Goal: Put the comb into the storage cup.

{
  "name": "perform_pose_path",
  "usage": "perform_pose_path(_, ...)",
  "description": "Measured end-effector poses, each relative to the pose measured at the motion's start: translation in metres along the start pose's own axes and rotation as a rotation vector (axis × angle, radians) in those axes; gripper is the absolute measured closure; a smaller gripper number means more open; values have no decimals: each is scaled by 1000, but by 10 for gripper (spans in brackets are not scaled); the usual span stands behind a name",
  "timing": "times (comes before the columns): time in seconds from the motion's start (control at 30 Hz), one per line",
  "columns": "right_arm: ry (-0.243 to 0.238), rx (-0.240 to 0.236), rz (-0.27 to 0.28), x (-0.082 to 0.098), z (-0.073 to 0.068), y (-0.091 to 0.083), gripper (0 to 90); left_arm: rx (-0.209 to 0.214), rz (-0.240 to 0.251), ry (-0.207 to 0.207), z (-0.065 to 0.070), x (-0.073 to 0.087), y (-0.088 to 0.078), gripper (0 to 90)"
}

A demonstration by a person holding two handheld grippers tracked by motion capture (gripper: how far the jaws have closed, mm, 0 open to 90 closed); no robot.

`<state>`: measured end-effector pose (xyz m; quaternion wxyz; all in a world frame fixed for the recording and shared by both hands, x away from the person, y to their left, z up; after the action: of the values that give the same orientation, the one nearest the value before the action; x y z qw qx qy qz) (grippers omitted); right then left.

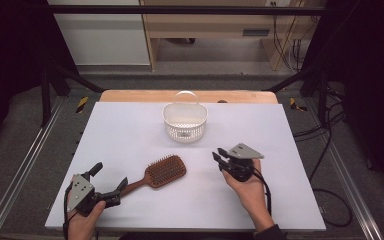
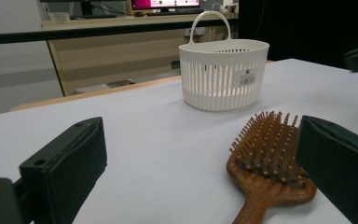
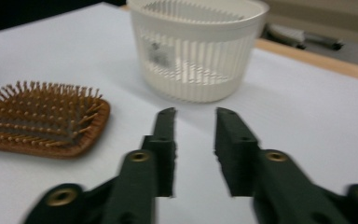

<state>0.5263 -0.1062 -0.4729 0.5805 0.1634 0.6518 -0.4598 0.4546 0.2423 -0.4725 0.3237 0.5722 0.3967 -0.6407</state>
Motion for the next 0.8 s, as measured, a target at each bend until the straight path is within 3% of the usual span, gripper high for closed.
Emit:
perform_pose_path(0.07,21,33,47,4,11,-18,534,-2,-5,9,6,0,-1,21)
perform_pose_path(0.1,47,59,82,10,20,-33,401,-1,-5,9,8,-1,-2,21)
perform_pose_path(0.13,47,59,82,10,20,-33,401,1,-14,16,11,-1,-2,21)
perform_pose_path(0.23,41,116,107,19,33,-51,239,4,-47,15,18,-1,0,29)
perform_pose_path(0.37,84,183,159,21,54,-71,135,25,-108,21,28,-3,4,34)
perform_pose_path(0.43,96,207,170,25,60,-76,125,42,-150,25,32,-7,7,40)
perform_pose_path(0.5,100,201,191,32,62,-79,112,48,-176,39,35,-9,8,42)
perform_pose_path(0.6,91,188,193,36,62,-80,107,63,-221,11,41,-9,9,52)
perform_pose_path(0.8,60,157,211,36,55,-80,109,54,-274,35,42,-9,8,48)
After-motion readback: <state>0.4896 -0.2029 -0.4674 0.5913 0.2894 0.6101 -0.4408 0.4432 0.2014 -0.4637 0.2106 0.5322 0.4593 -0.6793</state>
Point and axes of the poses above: each handheld gripper's, and its own axes: y roughly forward along the jaws, x roughly out of its underside, z roughly to its right, the point moved 8 cm from there along y, roughly forward along the jaws, and after that the axes turned 5 degrees about -y, right-handed, at the moved point
